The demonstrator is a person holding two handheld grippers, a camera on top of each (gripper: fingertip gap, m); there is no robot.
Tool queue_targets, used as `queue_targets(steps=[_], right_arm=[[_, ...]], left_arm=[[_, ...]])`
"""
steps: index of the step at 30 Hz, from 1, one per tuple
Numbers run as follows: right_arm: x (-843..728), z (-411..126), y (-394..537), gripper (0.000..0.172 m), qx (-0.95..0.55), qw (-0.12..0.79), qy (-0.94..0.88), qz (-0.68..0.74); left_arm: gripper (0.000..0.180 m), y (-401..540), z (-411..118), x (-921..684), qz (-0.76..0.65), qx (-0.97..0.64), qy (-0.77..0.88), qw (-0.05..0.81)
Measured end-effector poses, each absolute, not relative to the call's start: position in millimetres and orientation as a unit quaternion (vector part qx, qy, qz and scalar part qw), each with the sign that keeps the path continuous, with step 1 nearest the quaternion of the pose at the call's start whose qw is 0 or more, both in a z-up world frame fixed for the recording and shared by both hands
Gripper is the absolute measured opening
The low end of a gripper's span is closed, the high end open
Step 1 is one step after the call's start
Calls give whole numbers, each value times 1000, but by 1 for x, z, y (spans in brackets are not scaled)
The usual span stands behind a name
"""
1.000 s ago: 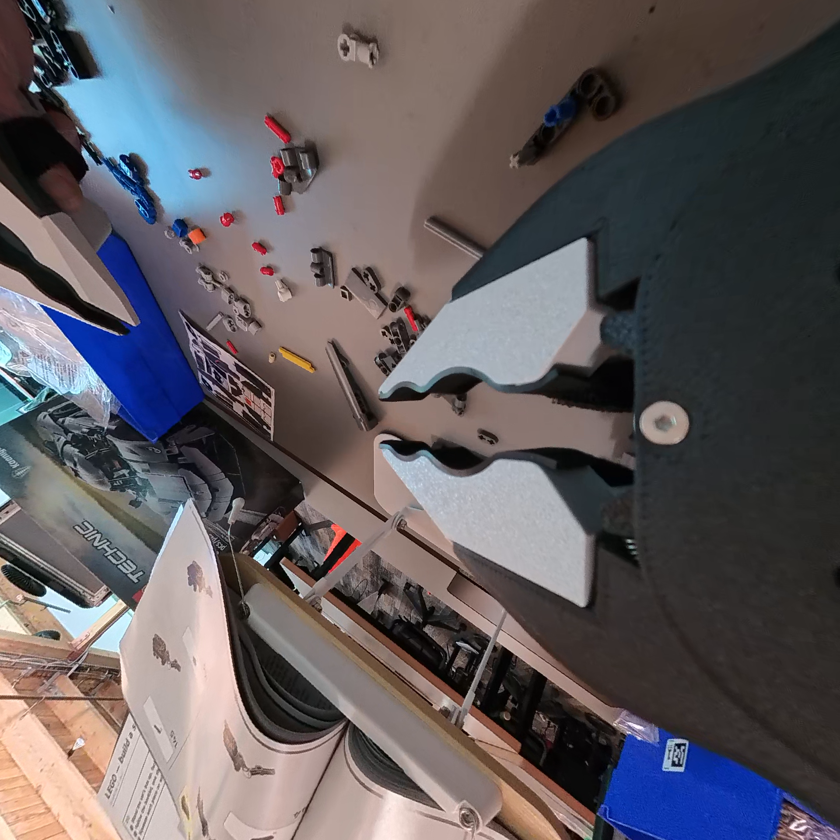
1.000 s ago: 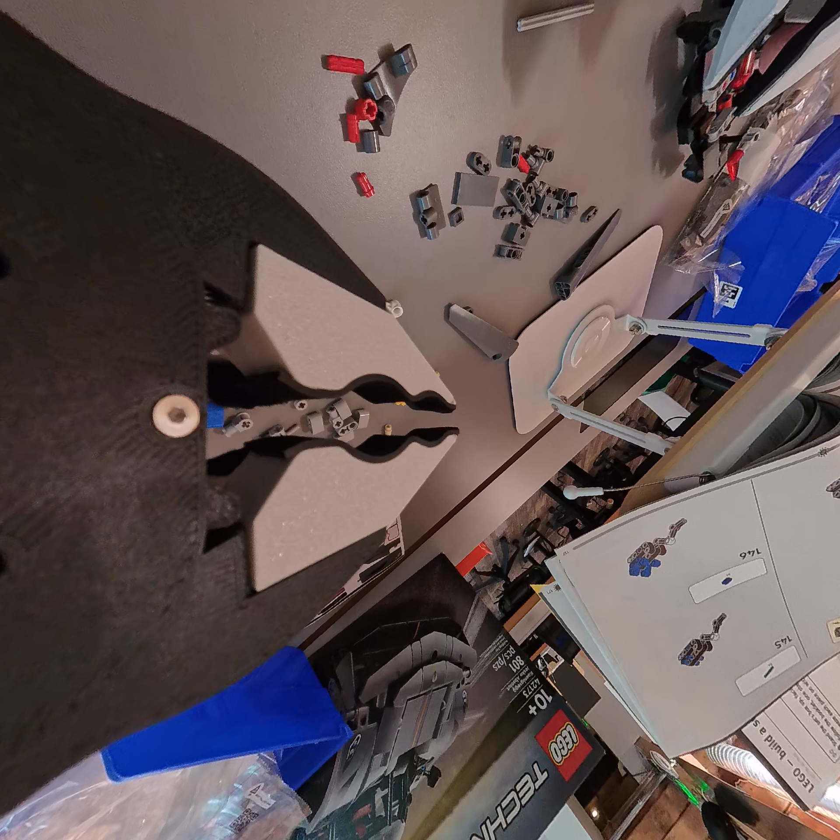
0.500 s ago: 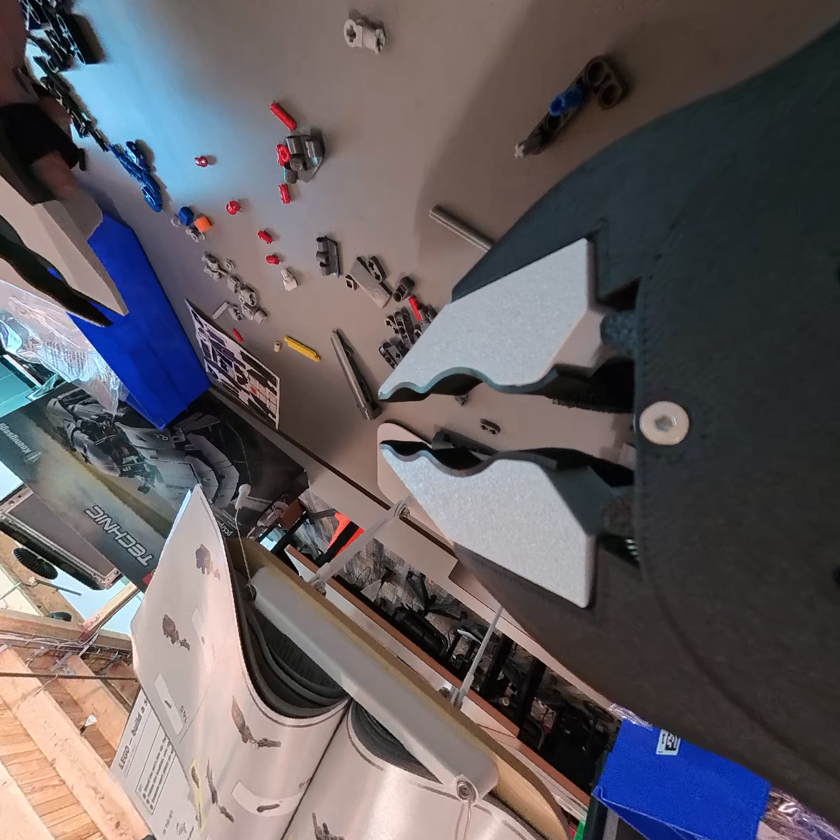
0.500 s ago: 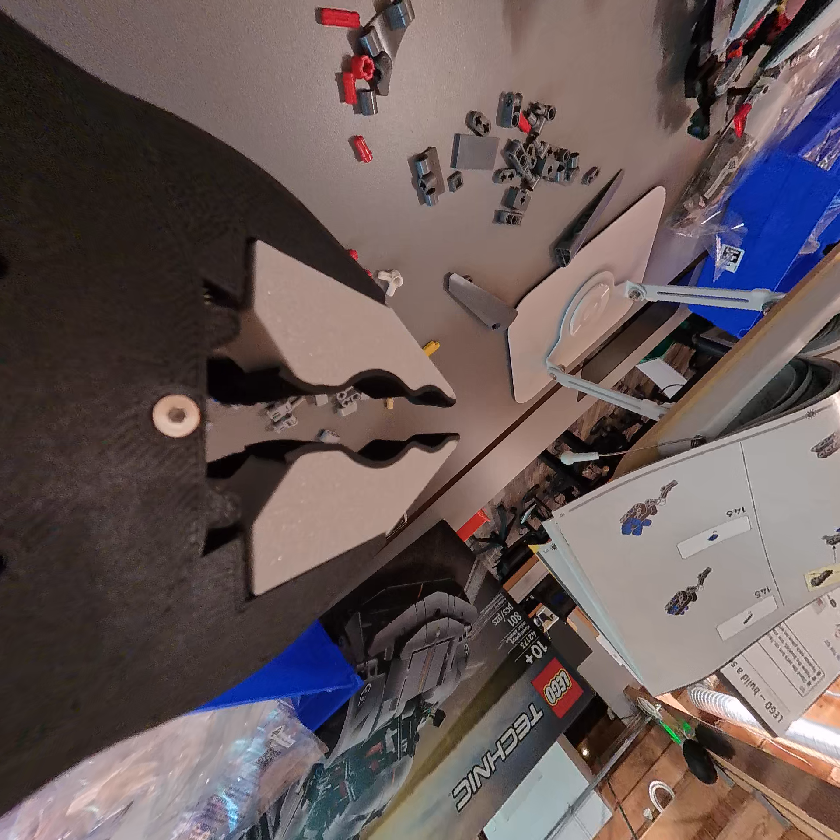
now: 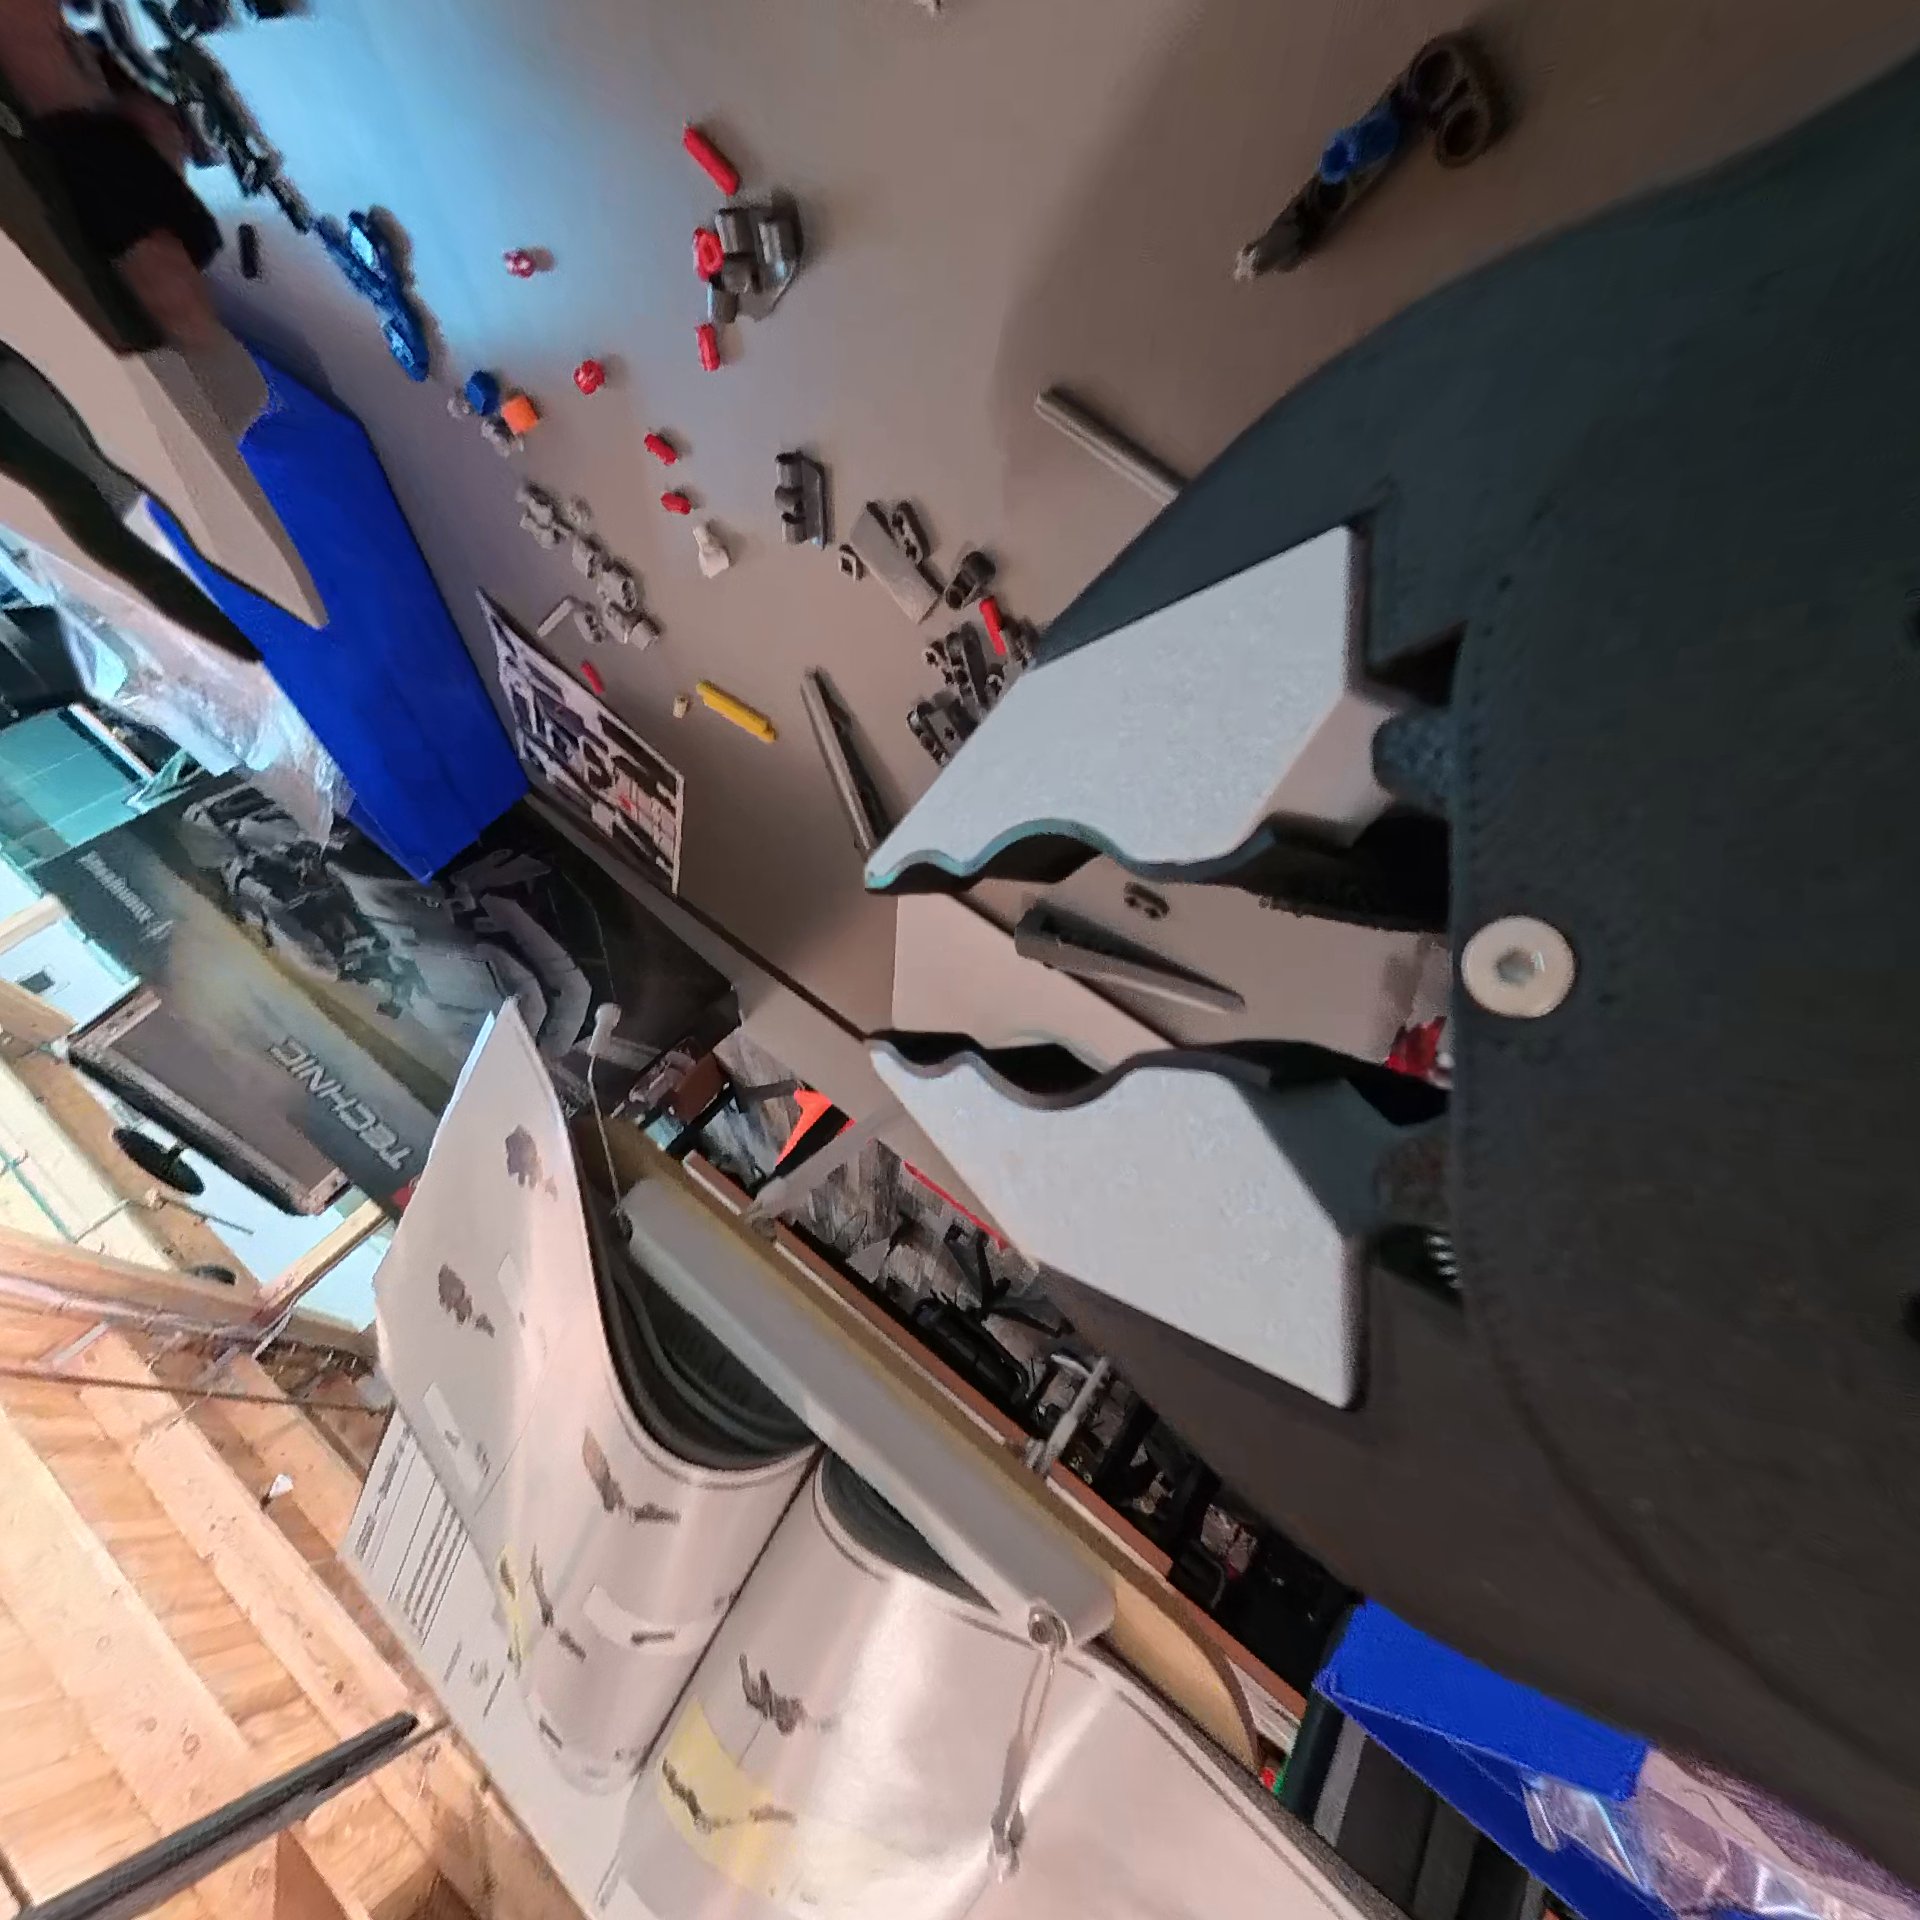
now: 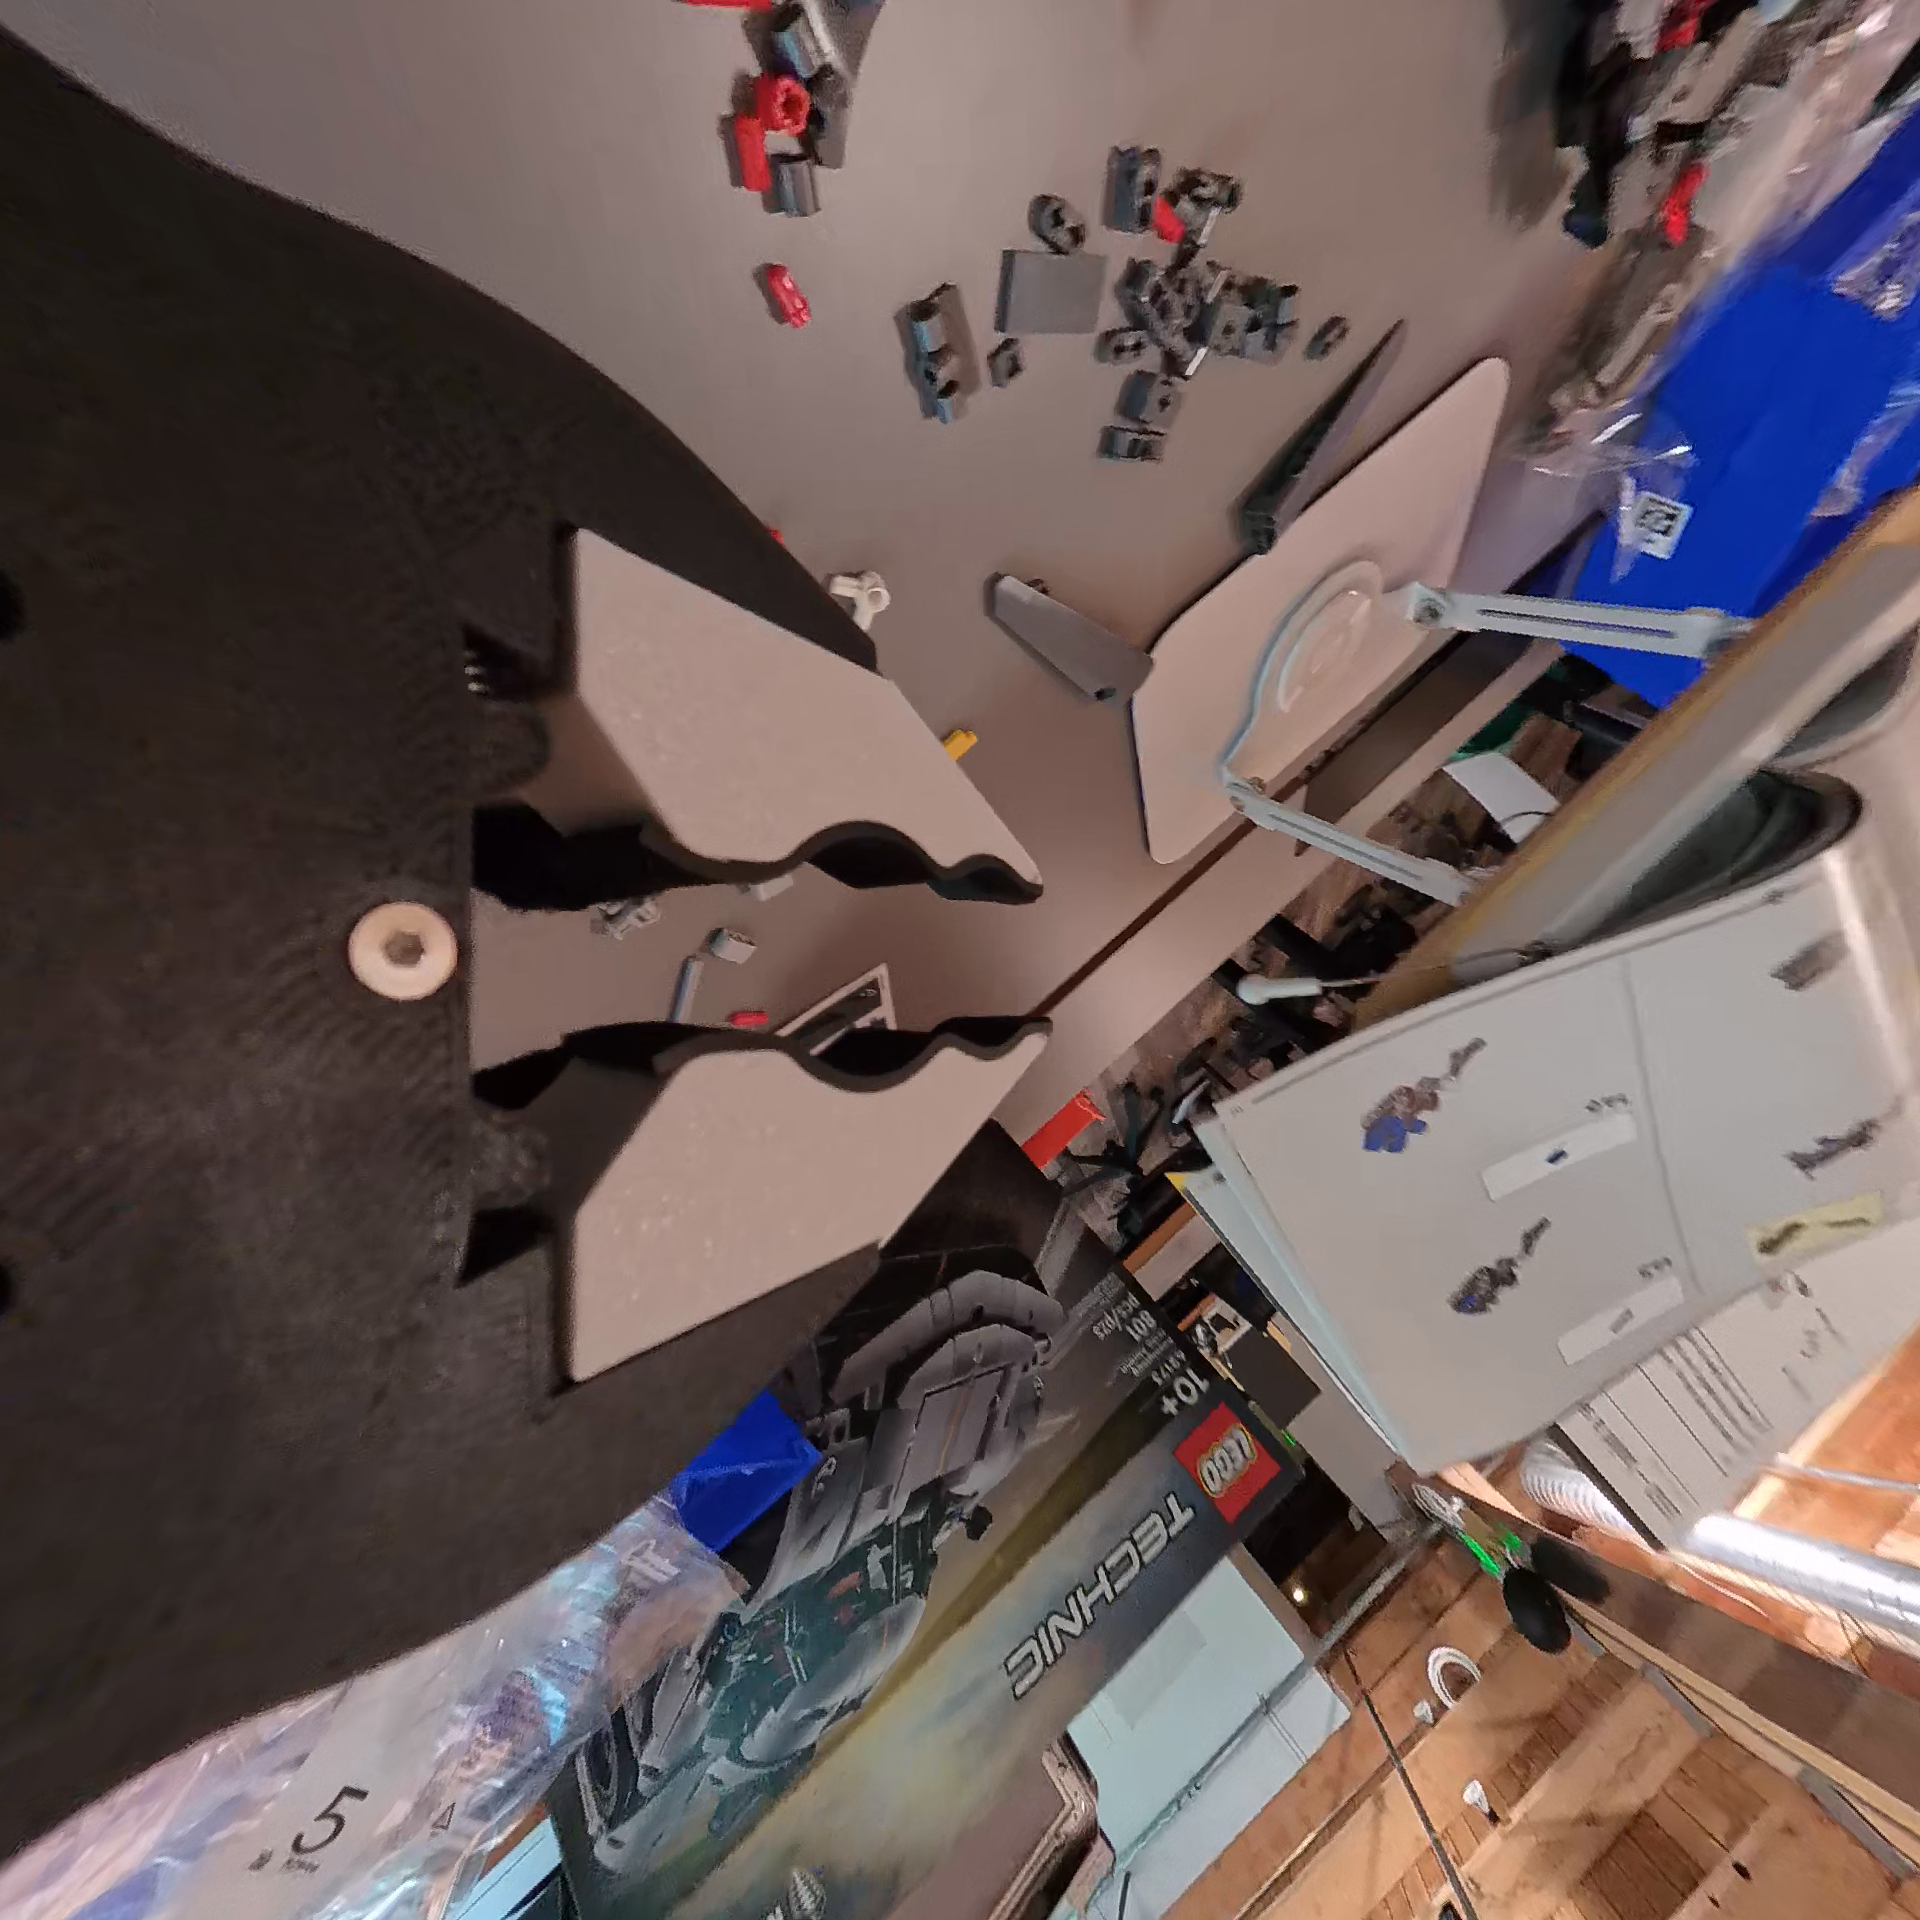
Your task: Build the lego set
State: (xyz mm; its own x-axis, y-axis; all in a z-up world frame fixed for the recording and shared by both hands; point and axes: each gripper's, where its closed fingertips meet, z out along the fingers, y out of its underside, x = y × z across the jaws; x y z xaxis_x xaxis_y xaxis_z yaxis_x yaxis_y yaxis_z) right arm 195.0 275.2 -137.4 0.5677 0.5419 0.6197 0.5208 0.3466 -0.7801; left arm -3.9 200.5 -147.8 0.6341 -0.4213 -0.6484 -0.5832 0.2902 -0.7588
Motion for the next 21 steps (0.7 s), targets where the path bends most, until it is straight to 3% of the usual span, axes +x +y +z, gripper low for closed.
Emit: queue_targets(steps=[5, 9, 16, 21], right_arm=[[199, -107, 263, 27, -559, 704, -436, 30], [205, -102, 256, 53, -594, 680, -426, 56], [238, -118, 239, 56, -636, 633, -441, 21], [282, -122, 233, 47, -665, 596, -447, -46]], left_arm=[[39, 202, -130, -15, 71, -585, 390, 708], [30, 211, -135, -28, 82, -621, 368, 687], [28, 211, -115, -45, 97, -609, 339, 711], [25, 204, -114, -37, 89, -594, 354, 716]])
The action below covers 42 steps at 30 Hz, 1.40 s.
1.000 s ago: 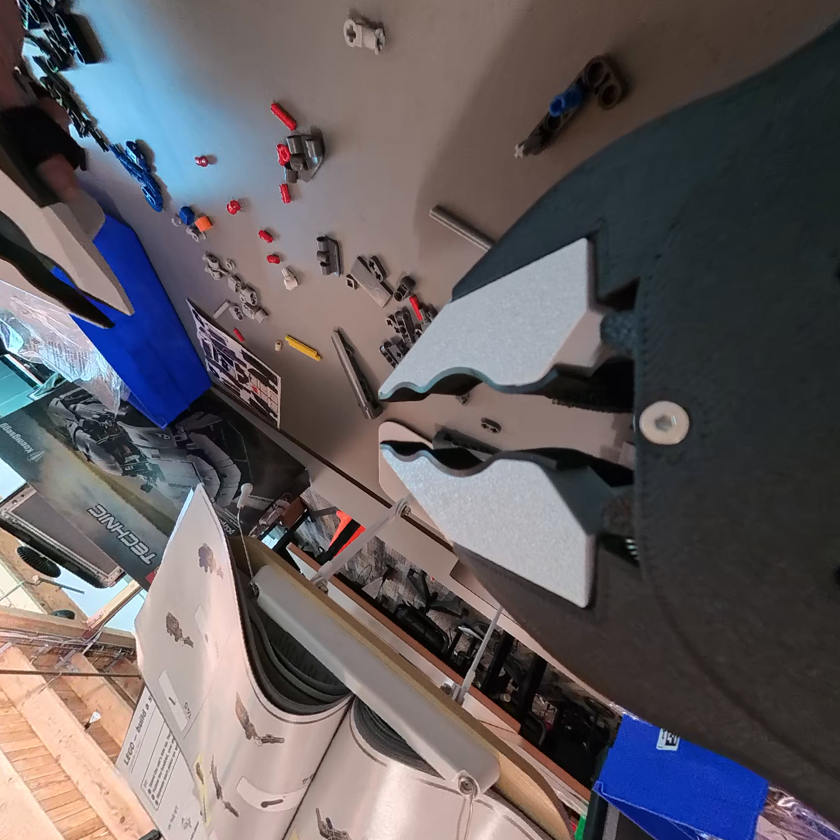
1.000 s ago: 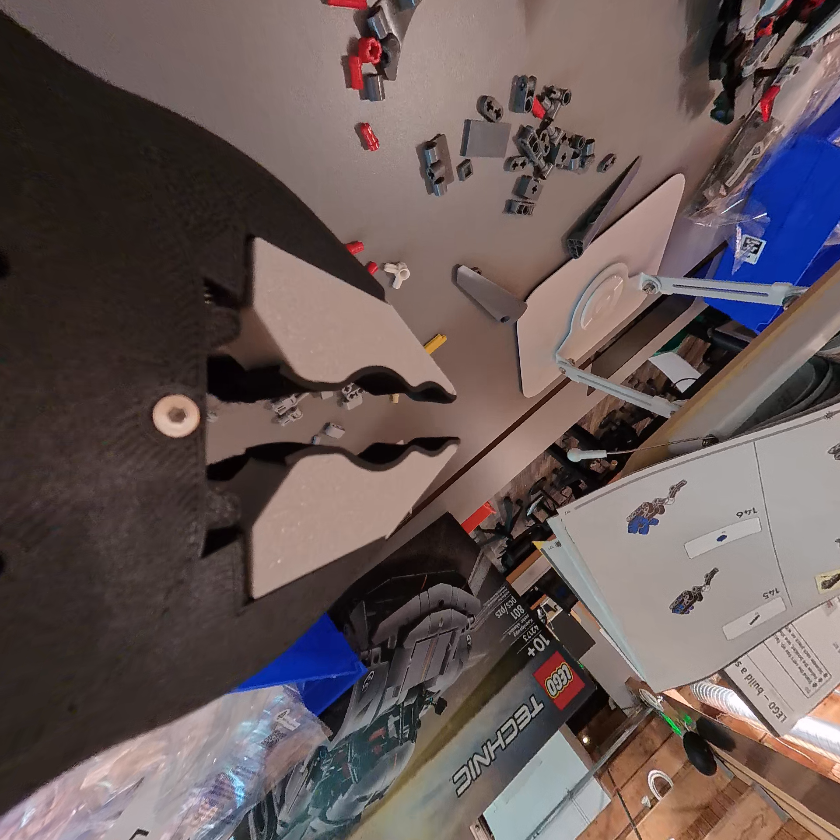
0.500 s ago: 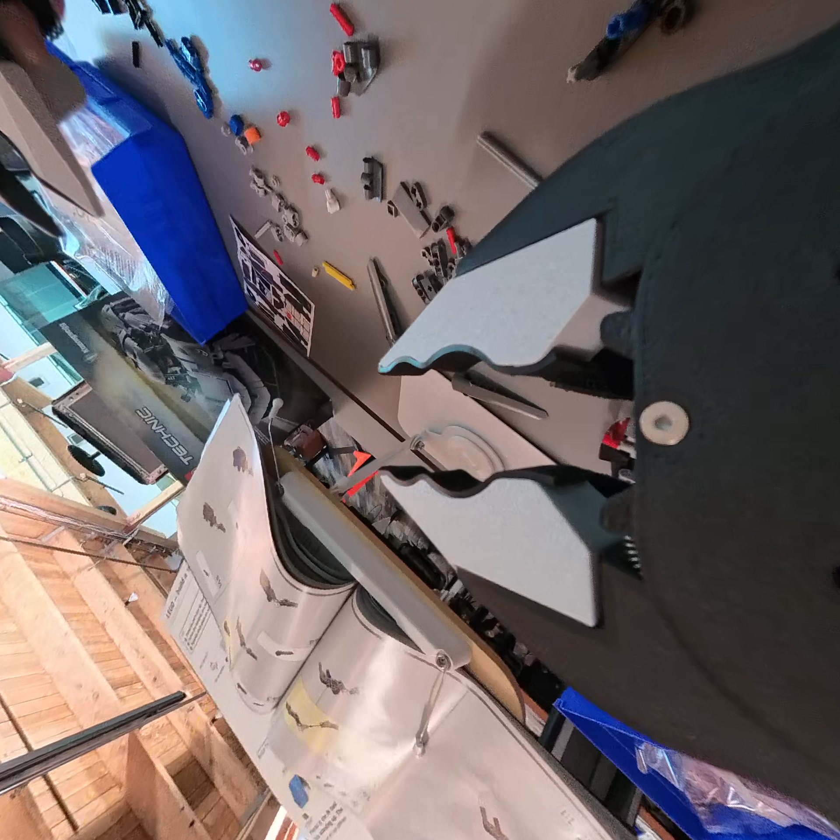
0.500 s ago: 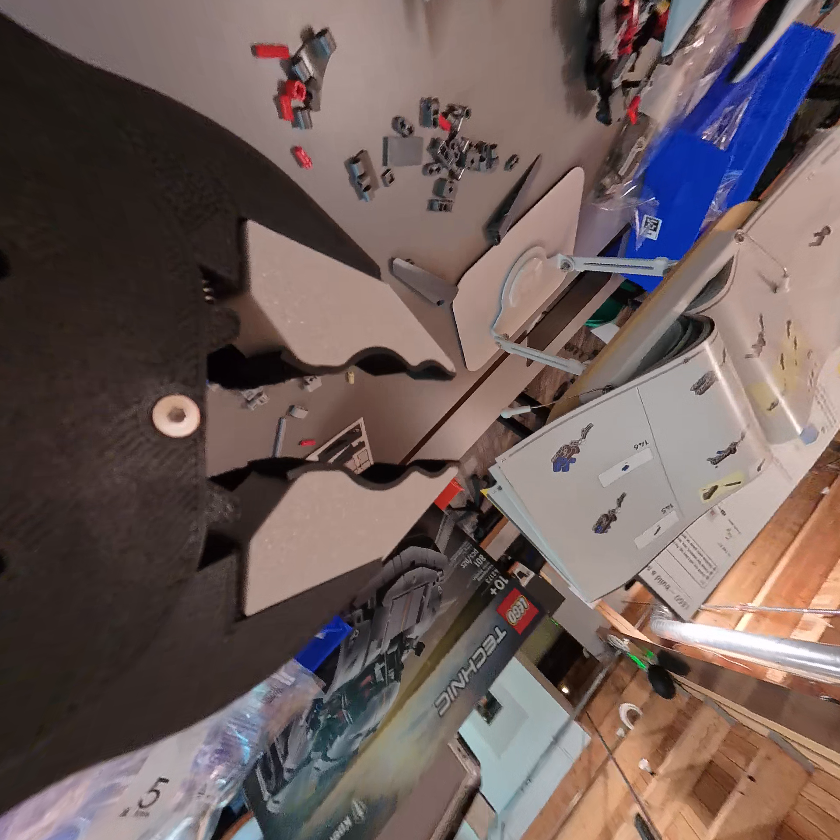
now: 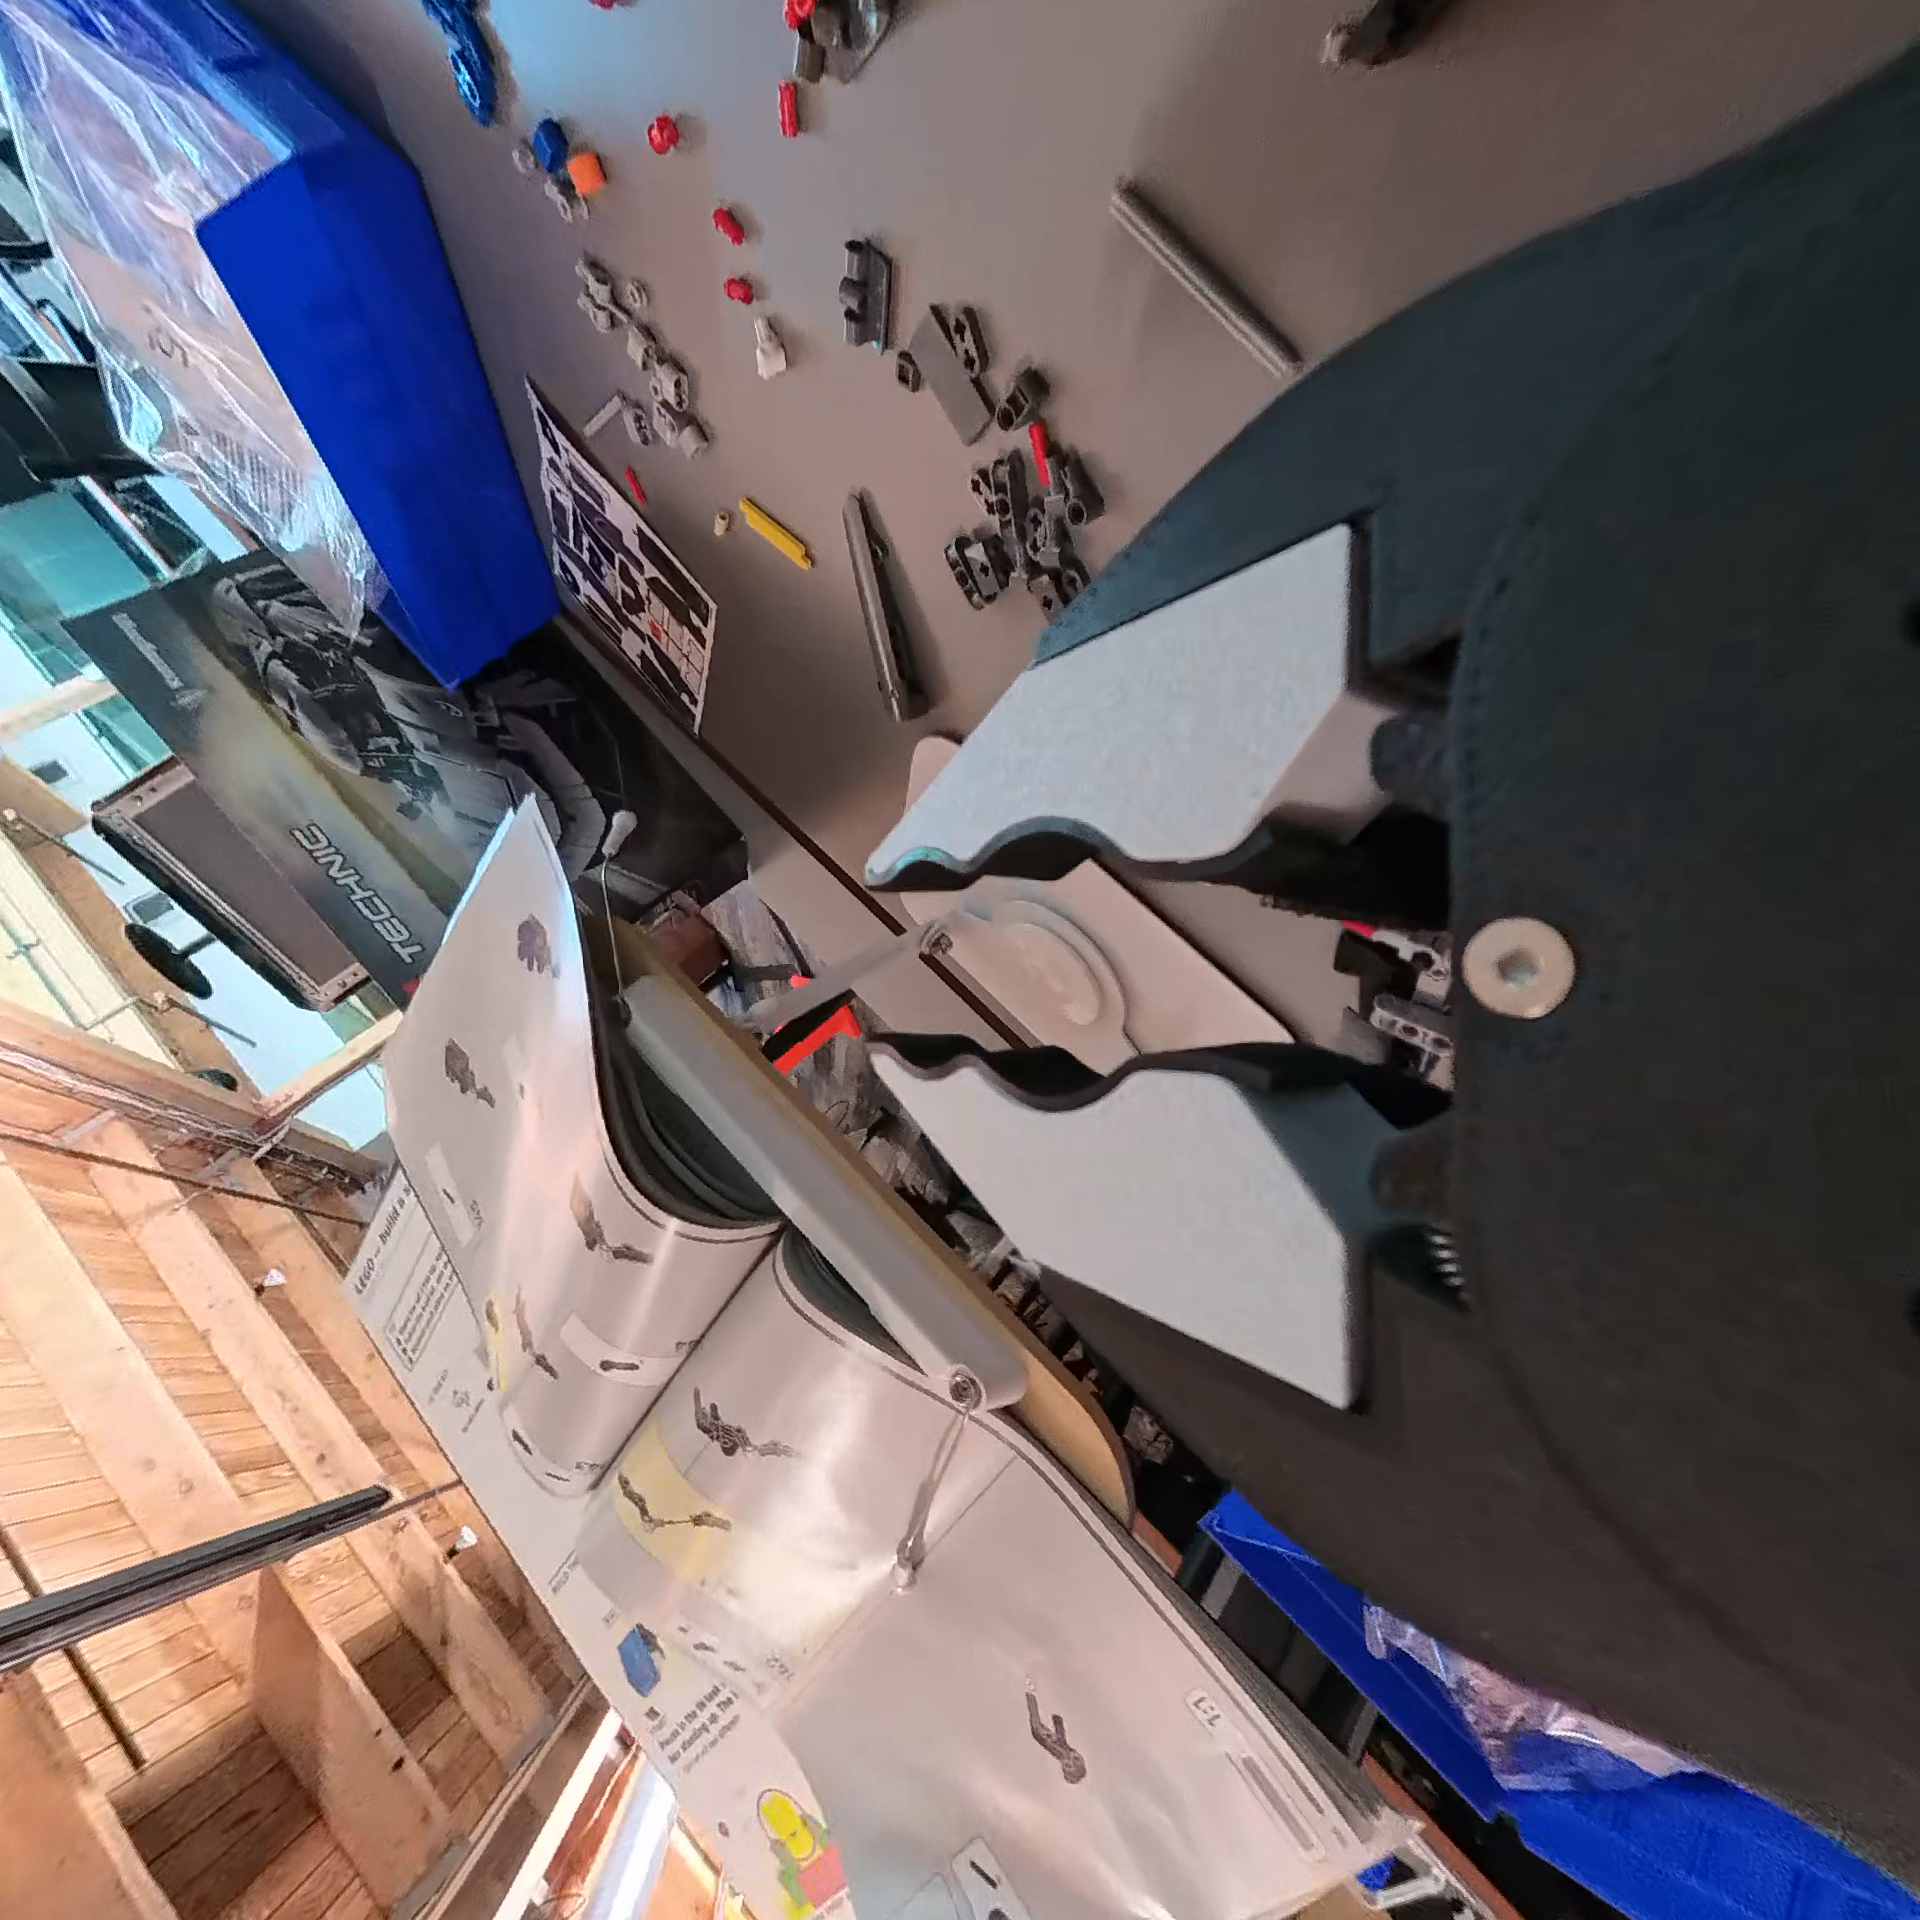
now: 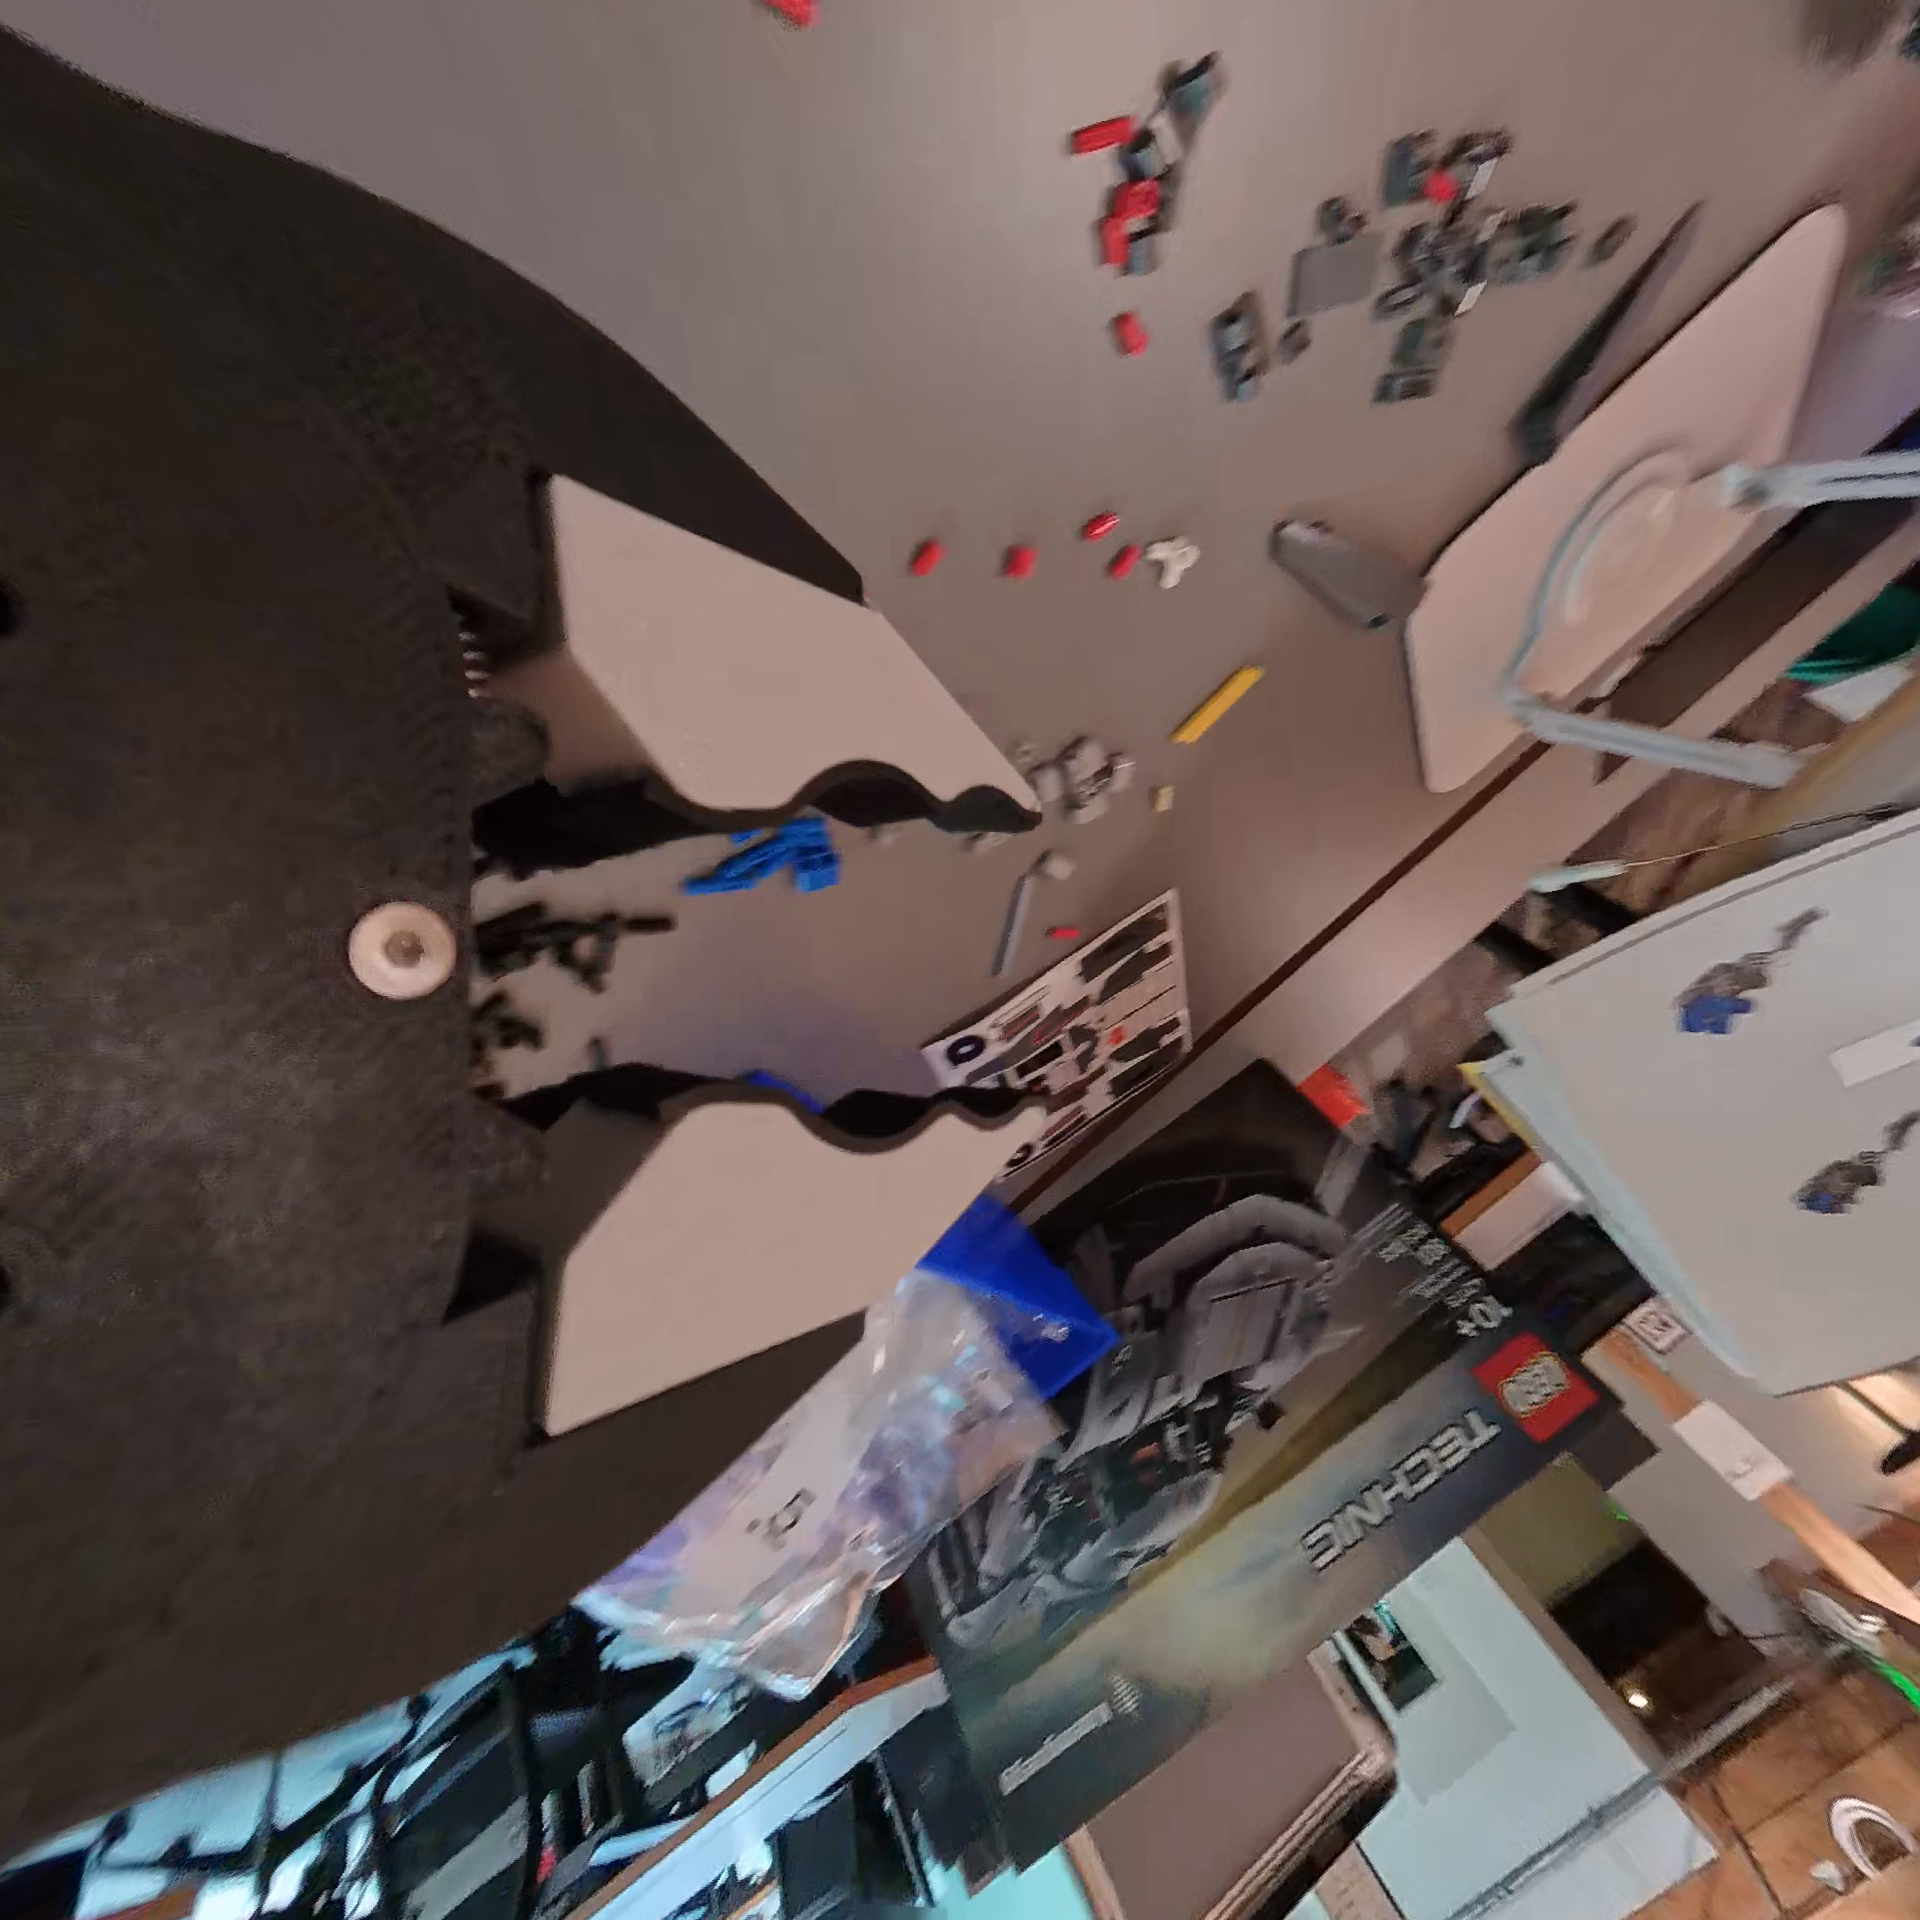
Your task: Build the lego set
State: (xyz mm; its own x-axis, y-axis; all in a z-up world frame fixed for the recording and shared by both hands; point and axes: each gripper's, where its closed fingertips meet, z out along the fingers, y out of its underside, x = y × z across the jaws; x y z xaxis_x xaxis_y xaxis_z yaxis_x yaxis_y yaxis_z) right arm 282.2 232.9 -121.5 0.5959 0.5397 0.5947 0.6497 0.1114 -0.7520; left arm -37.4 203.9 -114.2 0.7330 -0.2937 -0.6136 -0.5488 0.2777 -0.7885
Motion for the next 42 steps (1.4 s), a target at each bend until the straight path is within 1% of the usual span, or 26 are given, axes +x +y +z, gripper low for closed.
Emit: queue_targets(steps=[5, 7, 13, 23, 25, 28, 36, 42], right_arm=[[332, -137, 218, 31, -700, 536, -466, -77], [351, -146, 214, 29, -716, 514, -466, -78], [391, -182, 195, 29, -768, 443, -462, -25], [427, -214, 191, 28, -792, 385, -474, 8], [427, -225, 180, 24, -793, 352, -496, 37], [429, -236, 171, 23, -793, 319, -517, 57], [457, -241, 177, 24, -803, 318, -503, 31], [469, -241, 170, 23, -810, 305, -498, 43]], left_arm=[[25, 203, -129, -24, 91, -594, 385, 700], [24, 202, -134, -20, 86, -596, 391, 696], [23, 201, -143, -11, 88, -596, 409, 686], [22, 207, -156, -8, 98, -600, 416, 677], [19, 206, -153, -9, 95, -596, 409, 684], [18, 207, -152, -9, 91, -598, 403, 687], [19, 208, -155, -6, 97, -596, 404, 687], [19, 210, -157, -7, 100, -598, 402, 686]])
